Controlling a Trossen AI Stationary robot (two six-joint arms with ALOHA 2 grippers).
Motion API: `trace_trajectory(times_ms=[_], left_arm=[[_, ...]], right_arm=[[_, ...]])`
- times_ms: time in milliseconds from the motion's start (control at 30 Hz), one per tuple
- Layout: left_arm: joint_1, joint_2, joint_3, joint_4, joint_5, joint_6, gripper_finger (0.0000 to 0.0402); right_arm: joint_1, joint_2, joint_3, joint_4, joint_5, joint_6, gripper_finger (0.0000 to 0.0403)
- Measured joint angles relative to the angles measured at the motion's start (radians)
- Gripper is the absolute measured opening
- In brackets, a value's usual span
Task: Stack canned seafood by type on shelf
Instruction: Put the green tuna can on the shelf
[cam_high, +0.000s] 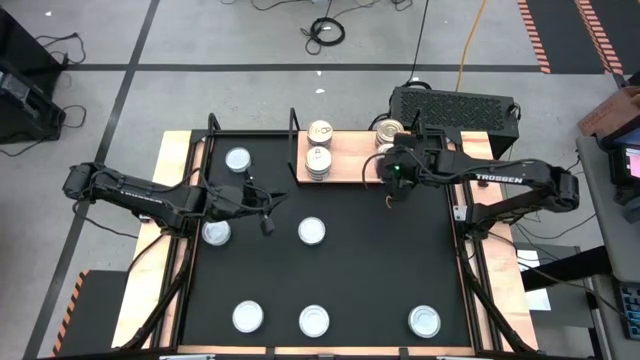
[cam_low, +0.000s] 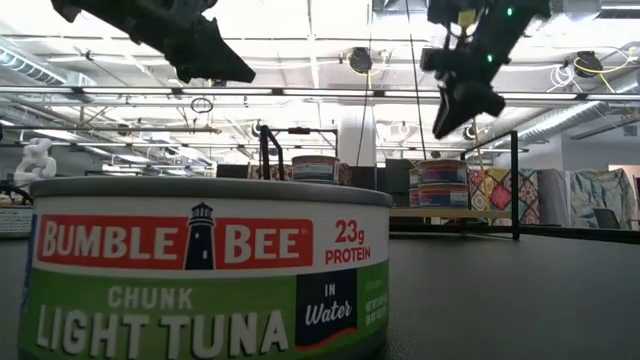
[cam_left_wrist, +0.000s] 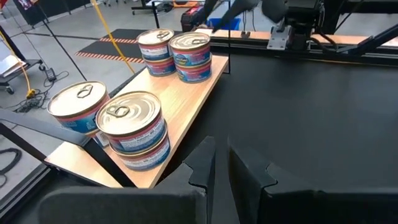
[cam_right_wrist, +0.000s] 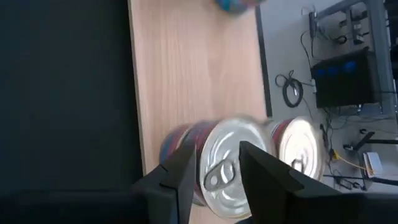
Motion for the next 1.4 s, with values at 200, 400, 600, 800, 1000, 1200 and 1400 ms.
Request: trace_trajectory(times_ms=[200,400,600,800,1000,1200,1400], left_arm=[[0.000,0.046,0.000,-0.053,0.132,-0.011,0.0046],[-0.019,0.206,0.001,-0.020,0.282,0.102,0.0049],[-0.021,0.427,0.107,-0.009,0.300,0.168,0.0097],[-0.022,0.599,0.226,-0.075,0.305,0.257,0.0160],[-0.033,0.653,0.266,-0.105,0.330,0.275,0.0171],[-0.066,0.653,0.266,-0.153,0.343,0.276,0.0171],[-0.081,0.670,0.266,-0.180,0.235,0.289,0.0171]], right_arm=[[0.086,-0.002,0.052,-0.051,-0.146,0.133,0.0116],[0.192,-0.002,0.051,-0.053,-0.246,0.279,0.0116],[0.329,-0.002,0.051,-0.032,-0.223,0.355,0.0116],[0.429,0.001,-0.026,0.171,-0.184,0.353,0.0116],[0.462,0.003,-0.200,0.464,-0.204,0.300,0.0116],[0.451,0.002,-0.237,0.532,-0.203,0.237,0.0116],[0.444,-0.004,-0.236,0.547,-0.200,0.215,0.0116]])
